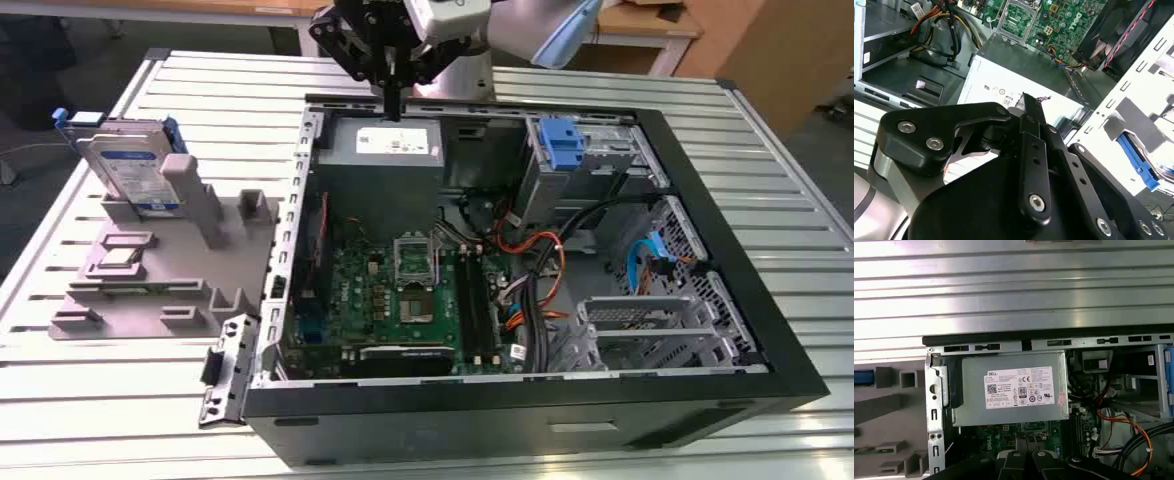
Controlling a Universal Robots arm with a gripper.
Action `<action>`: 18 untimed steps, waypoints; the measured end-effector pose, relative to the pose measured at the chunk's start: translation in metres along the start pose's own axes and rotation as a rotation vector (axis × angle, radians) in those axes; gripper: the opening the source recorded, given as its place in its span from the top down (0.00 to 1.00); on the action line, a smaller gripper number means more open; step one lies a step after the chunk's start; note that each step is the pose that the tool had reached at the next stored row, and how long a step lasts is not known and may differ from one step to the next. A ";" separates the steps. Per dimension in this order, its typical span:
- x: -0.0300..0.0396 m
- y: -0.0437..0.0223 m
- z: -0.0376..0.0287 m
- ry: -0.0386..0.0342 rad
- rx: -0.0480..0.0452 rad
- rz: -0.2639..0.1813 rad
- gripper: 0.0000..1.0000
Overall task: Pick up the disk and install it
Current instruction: 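Reach for the disk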
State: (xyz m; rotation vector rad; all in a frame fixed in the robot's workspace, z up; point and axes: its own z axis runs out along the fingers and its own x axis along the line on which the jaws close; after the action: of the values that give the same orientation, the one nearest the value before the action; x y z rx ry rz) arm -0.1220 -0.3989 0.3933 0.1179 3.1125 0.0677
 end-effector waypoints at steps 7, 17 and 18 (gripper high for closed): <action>0.0000 0.0000 0.0000 0.0000 0.0000 0.000 0.90; 0.0052 -0.0004 -0.0001 0.0000 0.0001 0.000 0.90; 0.0062 -0.0005 -0.0001 0.0000 0.0001 0.000 0.90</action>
State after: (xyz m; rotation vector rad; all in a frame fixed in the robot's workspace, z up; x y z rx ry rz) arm -0.1282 -0.3989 0.3932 0.1179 3.1125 0.0676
